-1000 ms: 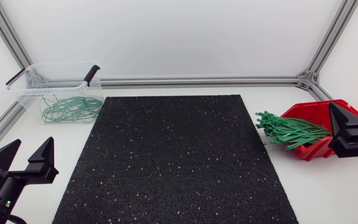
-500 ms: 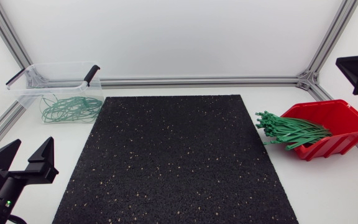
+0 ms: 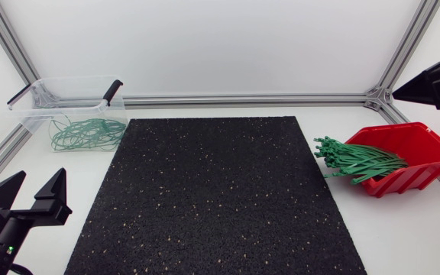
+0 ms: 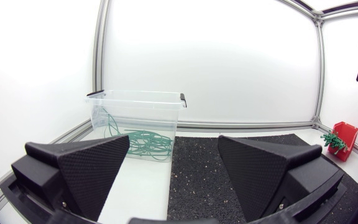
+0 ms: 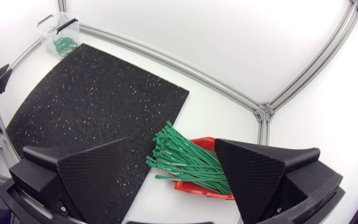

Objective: Take a green cable tie from the red box, thread the tail through the head to close it, then place it in the transparent bin on the left.

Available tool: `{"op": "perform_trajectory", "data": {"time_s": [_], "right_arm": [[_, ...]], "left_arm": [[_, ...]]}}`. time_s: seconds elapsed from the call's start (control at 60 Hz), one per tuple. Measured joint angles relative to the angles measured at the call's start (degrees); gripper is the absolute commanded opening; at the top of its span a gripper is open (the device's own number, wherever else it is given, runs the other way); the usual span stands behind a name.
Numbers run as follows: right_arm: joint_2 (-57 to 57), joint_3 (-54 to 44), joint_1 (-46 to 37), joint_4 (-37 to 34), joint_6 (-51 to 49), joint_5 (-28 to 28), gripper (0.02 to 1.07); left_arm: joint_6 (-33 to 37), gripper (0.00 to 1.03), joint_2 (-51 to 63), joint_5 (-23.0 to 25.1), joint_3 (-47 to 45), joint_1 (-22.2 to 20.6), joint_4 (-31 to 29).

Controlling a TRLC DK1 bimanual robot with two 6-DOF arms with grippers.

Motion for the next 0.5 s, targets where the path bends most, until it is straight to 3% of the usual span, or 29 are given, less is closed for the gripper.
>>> {"op": "perform_trajectory", "data": {"time_s": [0.233, 0.5], "right_arm": [[11.56, 4.55, -2.14, -7.98, -13.73, -0.15, 1.03], [13.66, 2.69, -2.25, -10.12, -30.4, 5.81, 1.02]], "left_arm": [[0.0, 0.99, 0.0, 0.0, 0.0, 0.0, 0.0], [0.0, 0.99, 0.0, 0.0, 0.0, -0.02, 0.0]]}}
